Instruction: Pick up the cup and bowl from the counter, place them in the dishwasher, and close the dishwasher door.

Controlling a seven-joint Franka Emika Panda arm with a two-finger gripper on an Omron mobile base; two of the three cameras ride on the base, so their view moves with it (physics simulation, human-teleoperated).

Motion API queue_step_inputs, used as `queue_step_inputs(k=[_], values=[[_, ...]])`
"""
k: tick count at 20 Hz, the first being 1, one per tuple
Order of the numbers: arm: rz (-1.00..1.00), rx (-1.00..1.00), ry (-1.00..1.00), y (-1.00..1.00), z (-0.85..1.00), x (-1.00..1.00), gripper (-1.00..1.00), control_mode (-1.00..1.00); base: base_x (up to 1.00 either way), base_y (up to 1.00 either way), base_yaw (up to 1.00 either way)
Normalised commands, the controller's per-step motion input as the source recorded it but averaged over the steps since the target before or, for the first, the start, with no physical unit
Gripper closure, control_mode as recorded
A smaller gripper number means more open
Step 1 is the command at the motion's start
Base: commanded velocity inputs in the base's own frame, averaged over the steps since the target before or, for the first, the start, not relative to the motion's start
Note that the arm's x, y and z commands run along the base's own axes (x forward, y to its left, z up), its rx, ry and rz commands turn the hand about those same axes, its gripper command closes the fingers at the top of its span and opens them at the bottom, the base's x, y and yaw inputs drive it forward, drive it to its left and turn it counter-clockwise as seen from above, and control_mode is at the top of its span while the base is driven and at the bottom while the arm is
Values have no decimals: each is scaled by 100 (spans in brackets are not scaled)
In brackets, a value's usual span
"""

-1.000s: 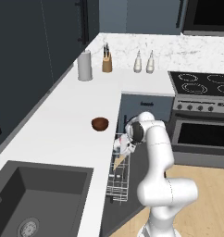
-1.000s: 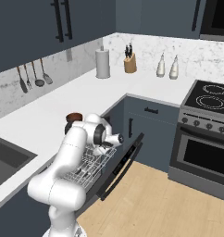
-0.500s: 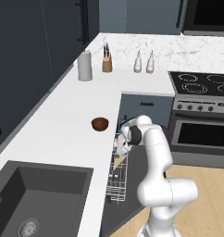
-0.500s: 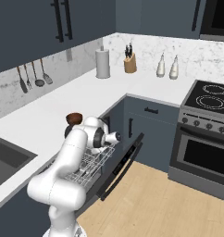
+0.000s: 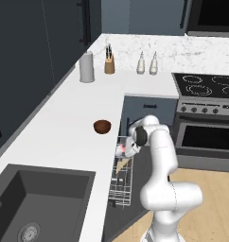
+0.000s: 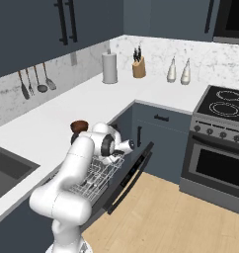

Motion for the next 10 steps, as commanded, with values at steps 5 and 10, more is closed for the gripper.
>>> queue_step_inputs(k=[5, 10], values=[[0, 1, -11, -41, 37, -56, -100, -100, 0, 0, 0], [0, 0, -18, -7, 72, -57, -100, -100, 0, 0, 0]])
